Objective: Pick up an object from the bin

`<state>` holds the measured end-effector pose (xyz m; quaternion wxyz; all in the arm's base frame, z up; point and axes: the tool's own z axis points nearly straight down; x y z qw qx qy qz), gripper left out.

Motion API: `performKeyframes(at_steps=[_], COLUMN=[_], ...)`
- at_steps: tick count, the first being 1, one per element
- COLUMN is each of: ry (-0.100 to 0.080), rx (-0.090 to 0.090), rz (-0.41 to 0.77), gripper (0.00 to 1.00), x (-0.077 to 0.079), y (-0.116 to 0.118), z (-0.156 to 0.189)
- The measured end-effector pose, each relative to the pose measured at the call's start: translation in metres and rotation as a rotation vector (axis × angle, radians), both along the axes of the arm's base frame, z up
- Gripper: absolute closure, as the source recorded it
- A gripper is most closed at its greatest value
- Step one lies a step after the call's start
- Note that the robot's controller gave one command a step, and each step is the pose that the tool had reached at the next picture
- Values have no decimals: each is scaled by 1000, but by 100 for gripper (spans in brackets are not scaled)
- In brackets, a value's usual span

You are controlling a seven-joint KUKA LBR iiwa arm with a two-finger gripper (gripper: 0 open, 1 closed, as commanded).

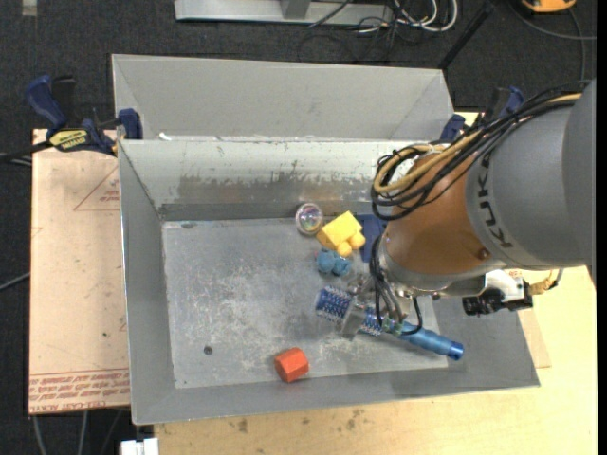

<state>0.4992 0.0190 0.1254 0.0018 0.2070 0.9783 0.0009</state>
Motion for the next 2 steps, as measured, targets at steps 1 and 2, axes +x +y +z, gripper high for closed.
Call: performKeyframes(at_steps=[1, 2], ry=[3, 0], rx=[0, 0], rz=[3, 5], gripper=[100, 100], x=[0, 1], y=[1, 1], z=[6, 37])
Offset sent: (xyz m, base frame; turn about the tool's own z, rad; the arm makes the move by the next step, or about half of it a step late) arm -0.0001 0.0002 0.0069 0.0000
